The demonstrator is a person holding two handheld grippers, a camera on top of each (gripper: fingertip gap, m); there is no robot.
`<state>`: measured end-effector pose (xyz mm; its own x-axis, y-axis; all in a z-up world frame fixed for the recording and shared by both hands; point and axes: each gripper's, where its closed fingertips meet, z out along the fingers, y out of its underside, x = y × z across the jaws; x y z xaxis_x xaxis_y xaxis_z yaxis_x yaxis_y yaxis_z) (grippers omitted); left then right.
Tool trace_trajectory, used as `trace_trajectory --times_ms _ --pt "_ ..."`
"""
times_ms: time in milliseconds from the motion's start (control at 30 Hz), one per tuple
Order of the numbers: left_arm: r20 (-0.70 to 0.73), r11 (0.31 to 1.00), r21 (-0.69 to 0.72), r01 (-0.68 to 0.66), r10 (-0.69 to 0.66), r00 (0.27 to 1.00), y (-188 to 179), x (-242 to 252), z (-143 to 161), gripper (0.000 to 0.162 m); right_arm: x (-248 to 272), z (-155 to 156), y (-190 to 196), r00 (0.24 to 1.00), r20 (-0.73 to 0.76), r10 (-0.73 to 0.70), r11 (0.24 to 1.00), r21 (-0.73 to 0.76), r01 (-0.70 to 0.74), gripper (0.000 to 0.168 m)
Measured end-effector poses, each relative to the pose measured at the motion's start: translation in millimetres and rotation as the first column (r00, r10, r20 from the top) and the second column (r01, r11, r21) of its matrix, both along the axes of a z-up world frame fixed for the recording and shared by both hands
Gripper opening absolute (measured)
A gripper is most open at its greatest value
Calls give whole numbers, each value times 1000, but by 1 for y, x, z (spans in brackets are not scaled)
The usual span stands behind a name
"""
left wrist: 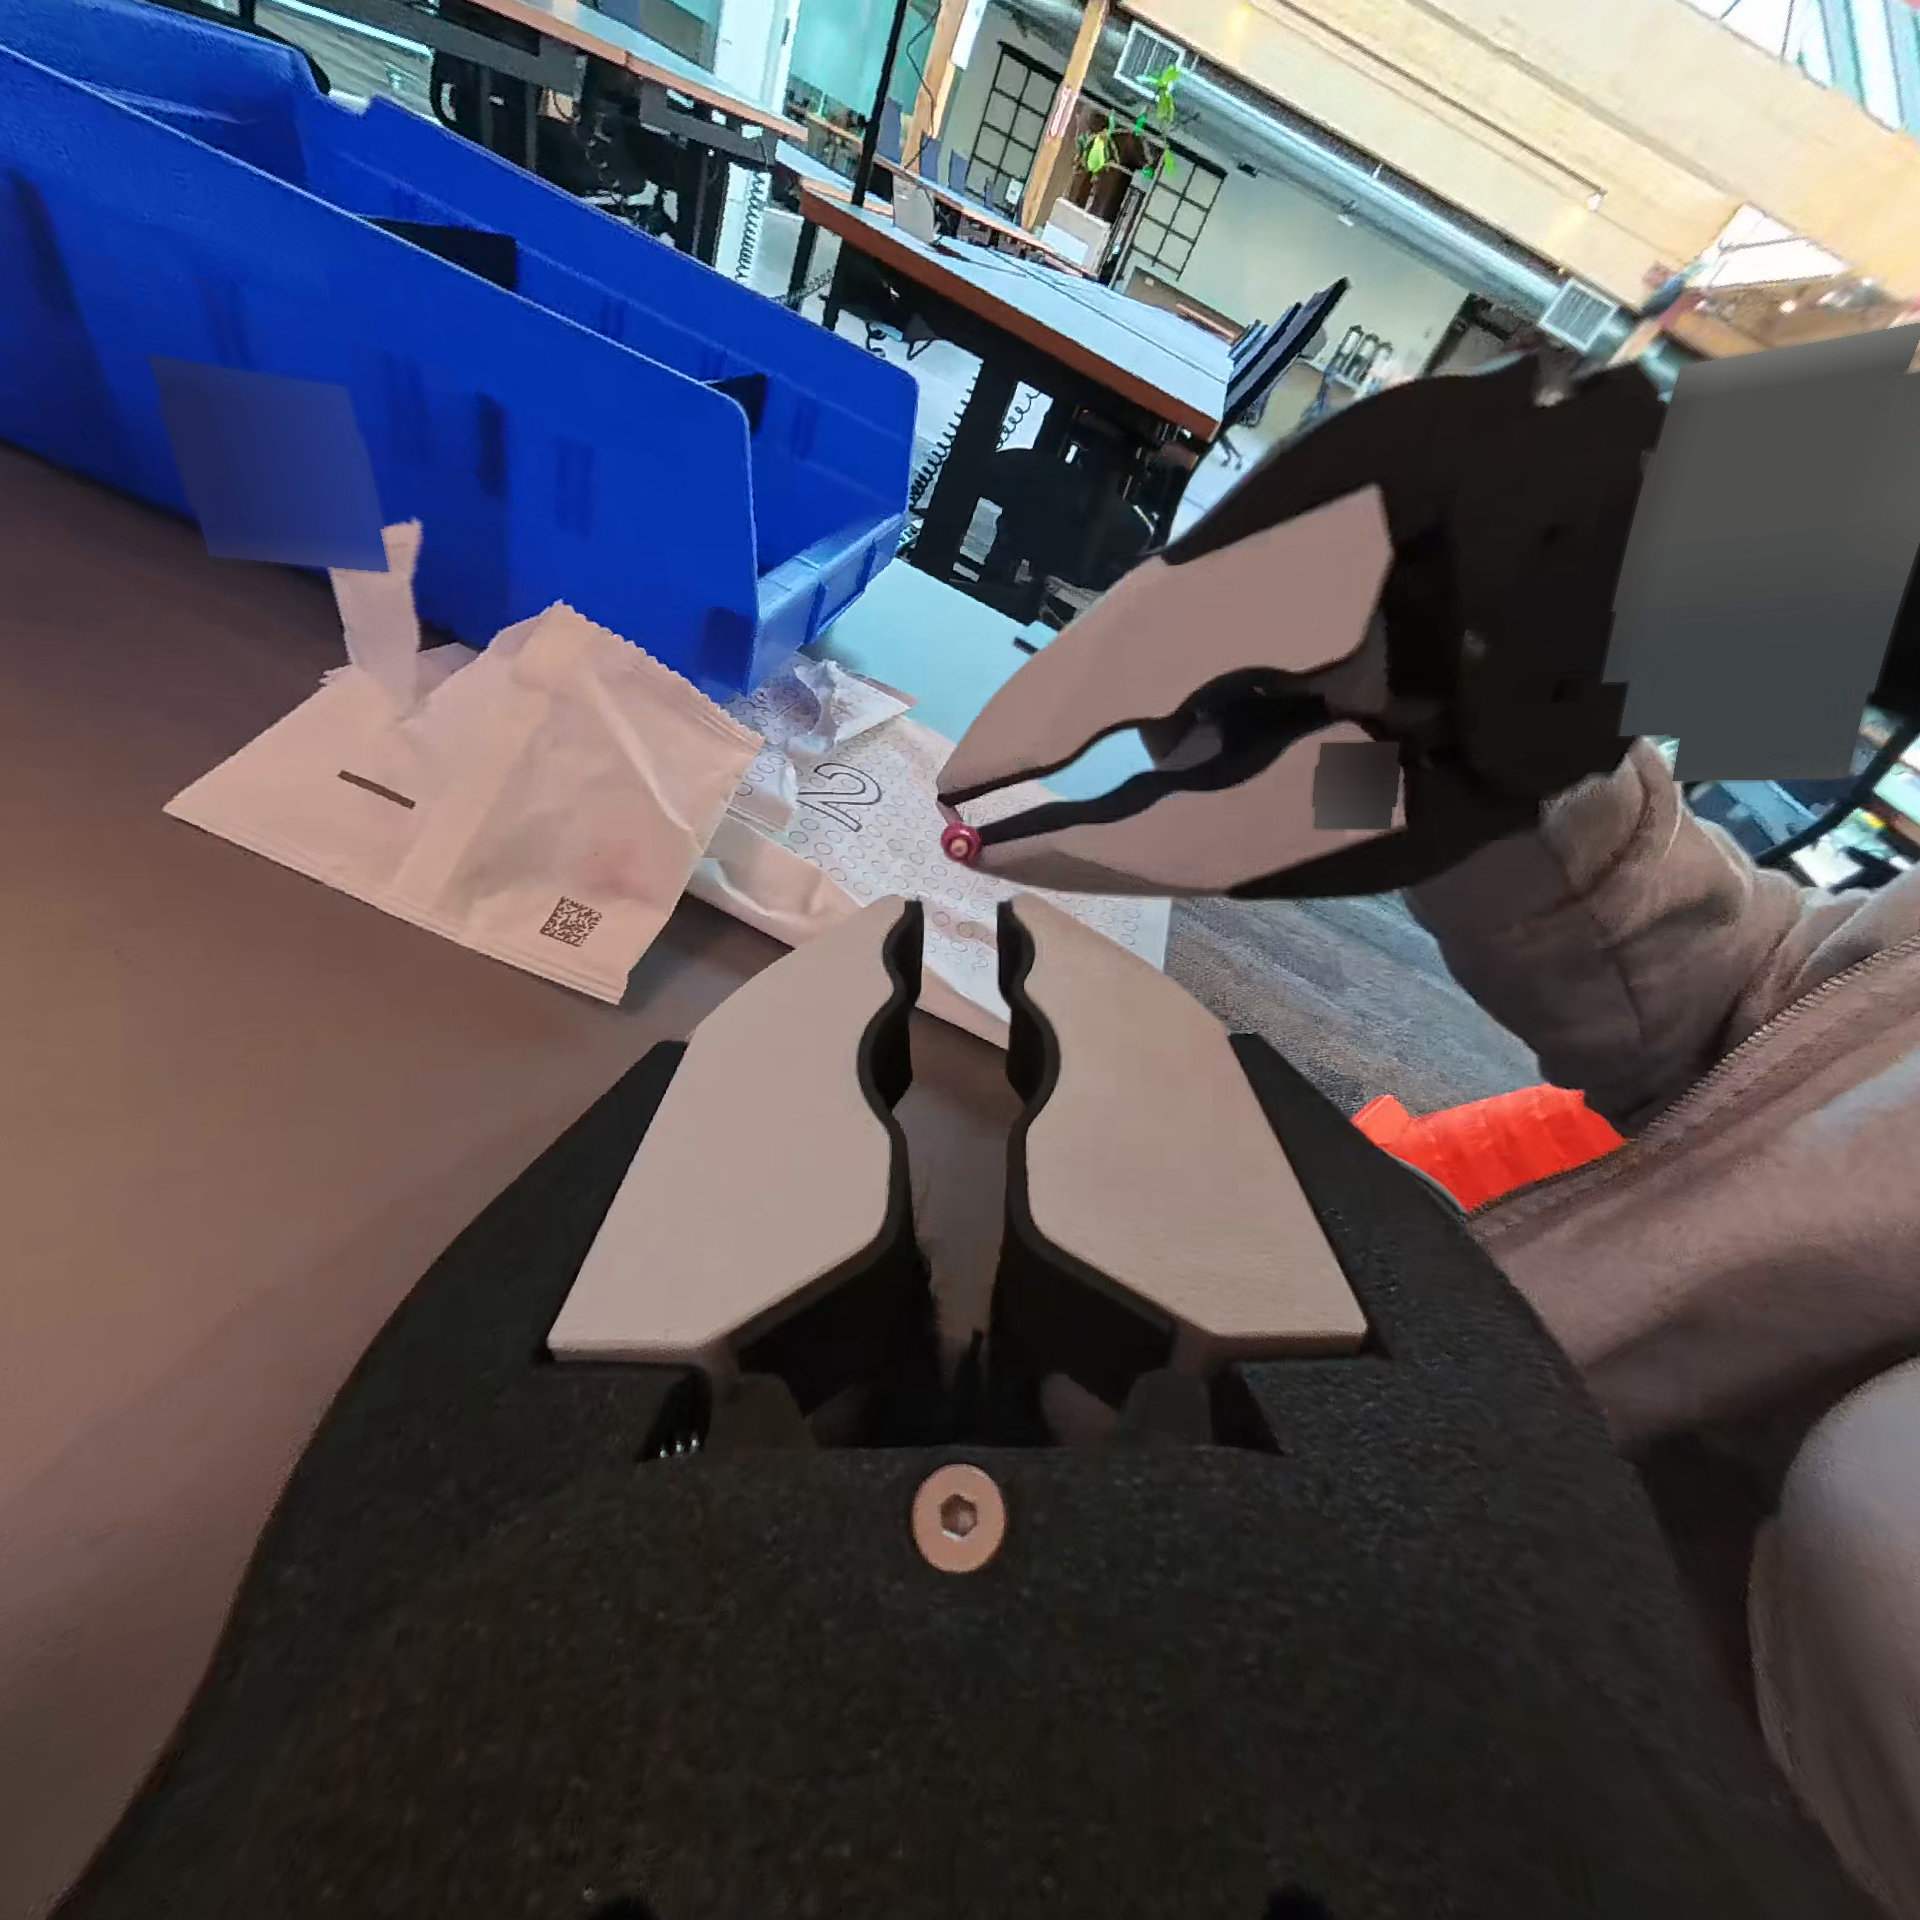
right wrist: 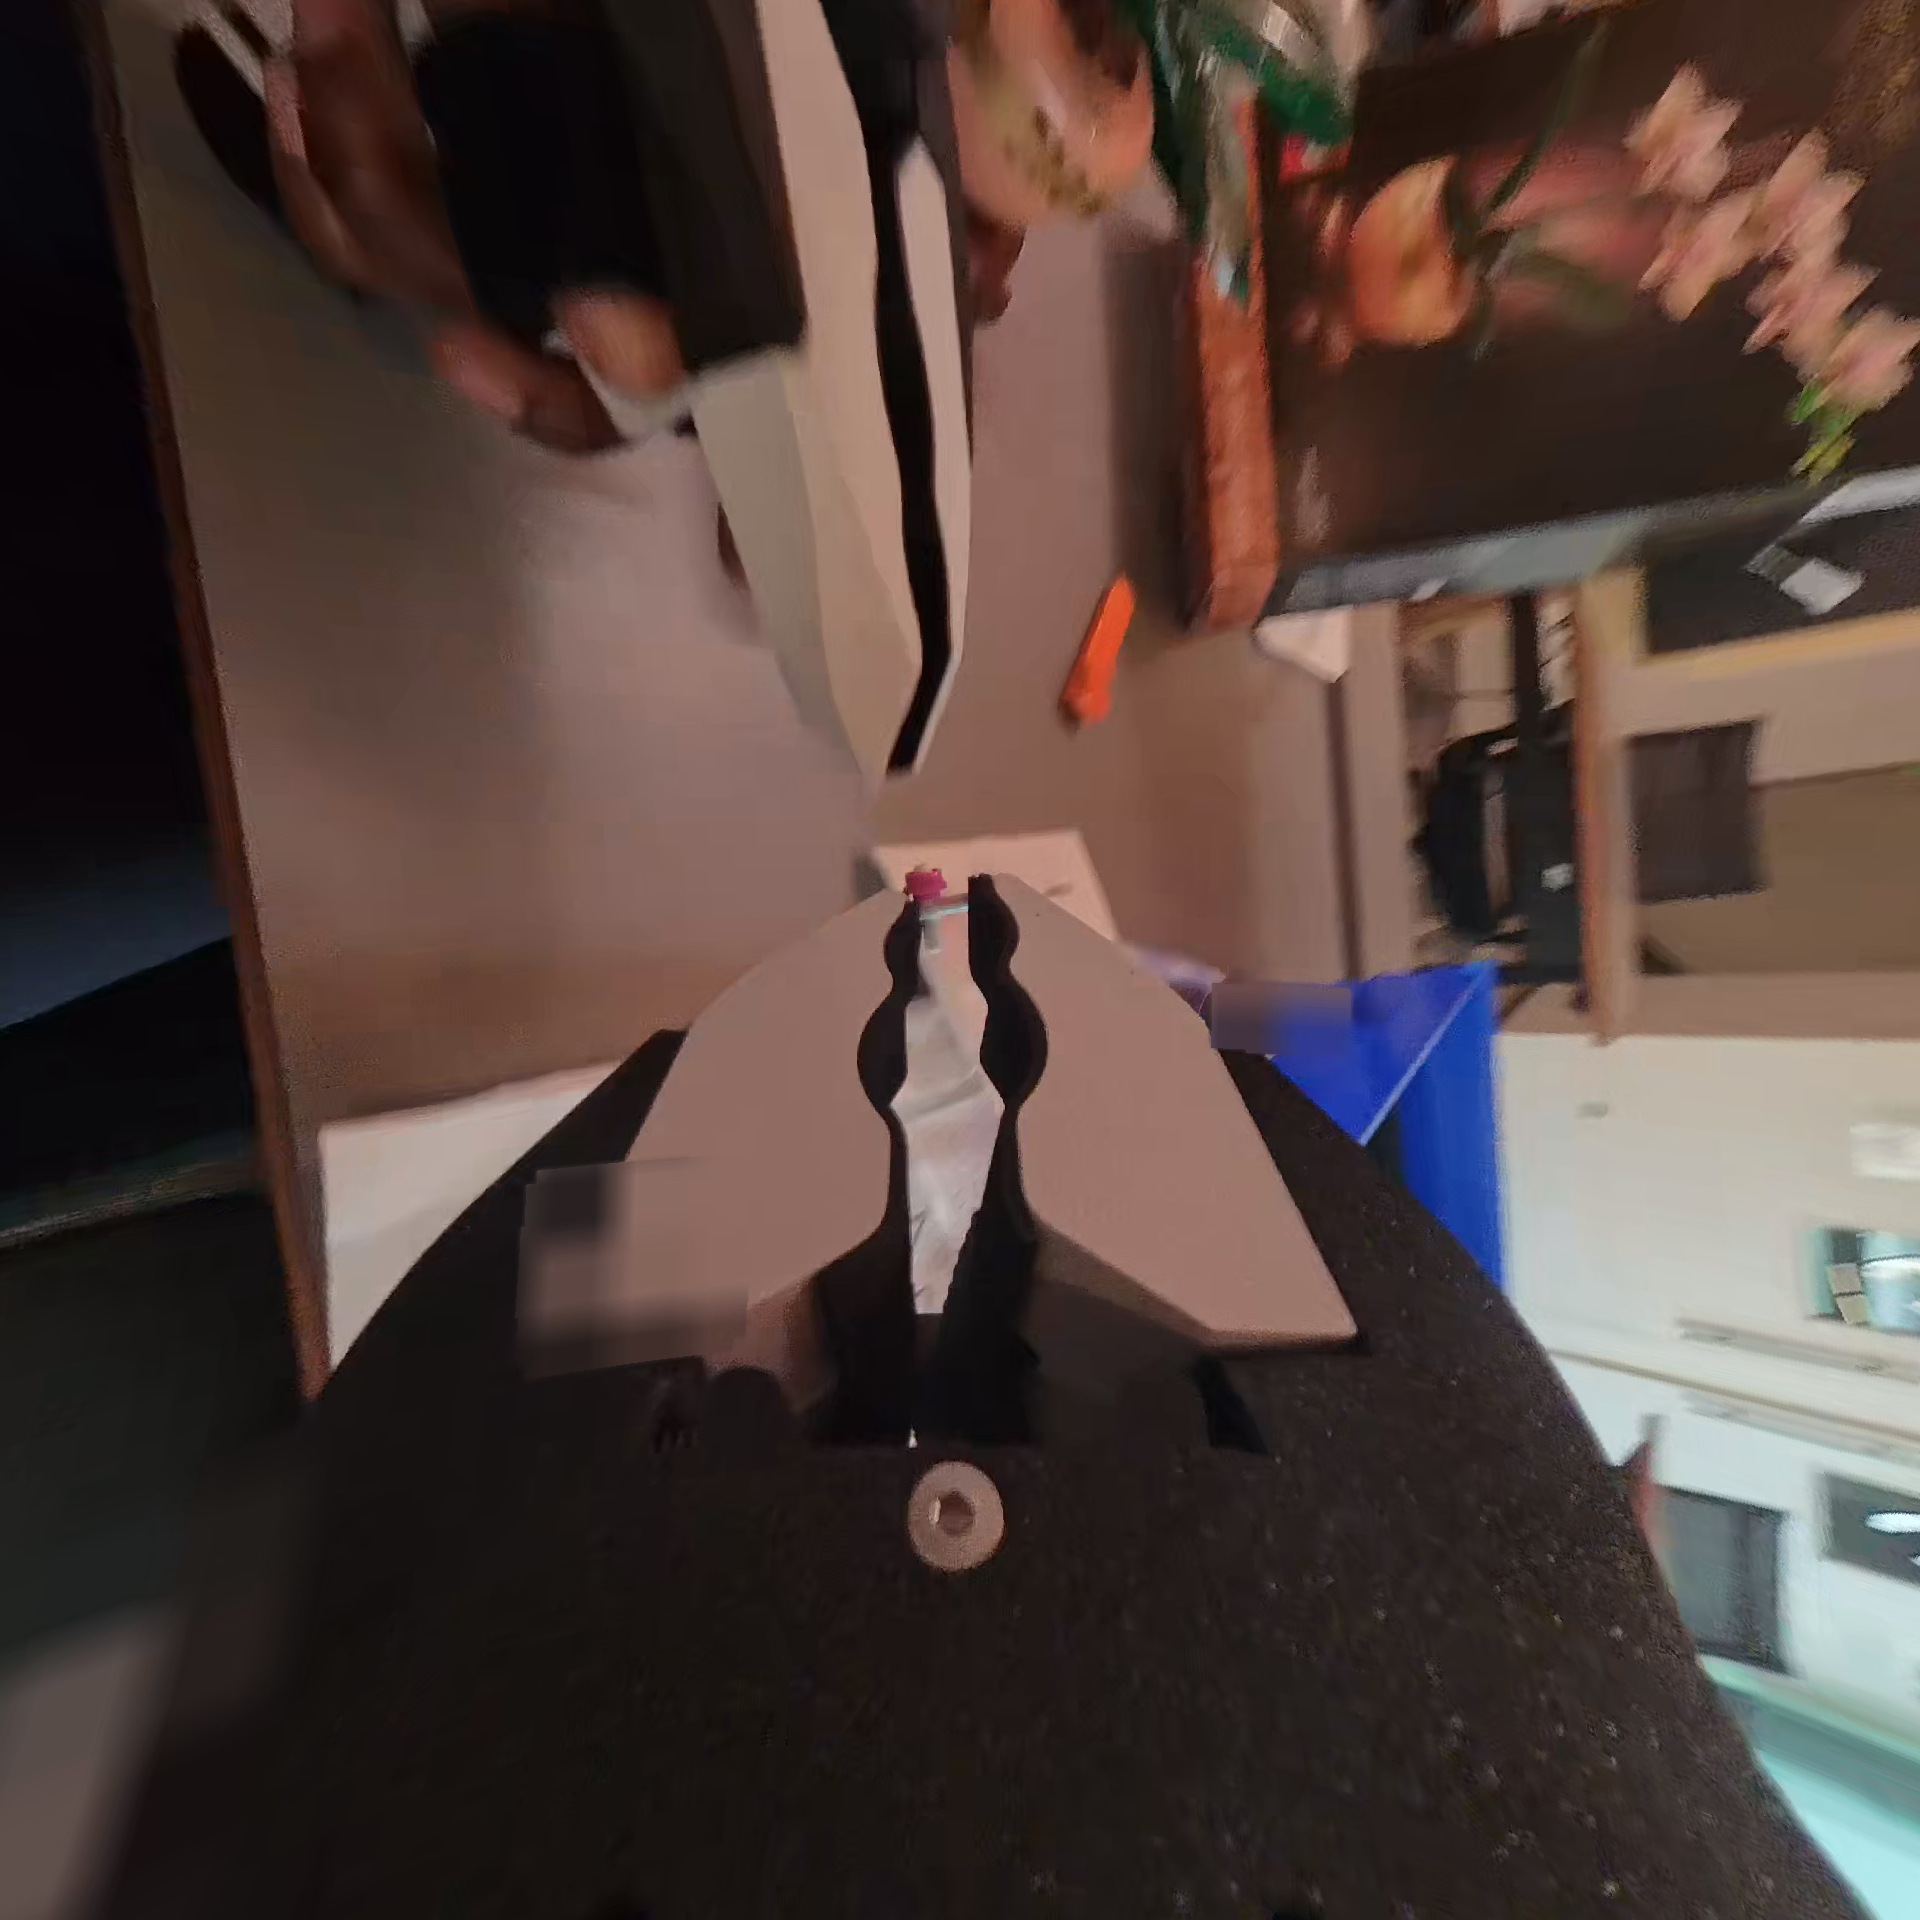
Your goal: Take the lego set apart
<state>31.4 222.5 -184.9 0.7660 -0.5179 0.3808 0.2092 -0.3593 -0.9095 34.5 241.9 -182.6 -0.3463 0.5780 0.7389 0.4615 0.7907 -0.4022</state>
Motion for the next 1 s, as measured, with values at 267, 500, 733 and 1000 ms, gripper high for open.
trace_trajectory --times_ms 267,500,733,1000 --pt "153 999 -2 39 -38 987 -22 -19 12 11 -30 12 -37 992 -46 121 988 107 -115 9" --pt "272 993 -14 117 -109 956 -44 -33 18 6 -46 18 -60 971 -77 228 967 137 -216 9" --pt "193 992 102 69 -88 977 -68 -57 33 5 -67 32 -85 930 -294 221 934 -210 -289 9" --pt "95 964 260 57 -84 992 -86 -79 52 5 -74 42 -93 958 -286 -30 62 -957 -284 36"
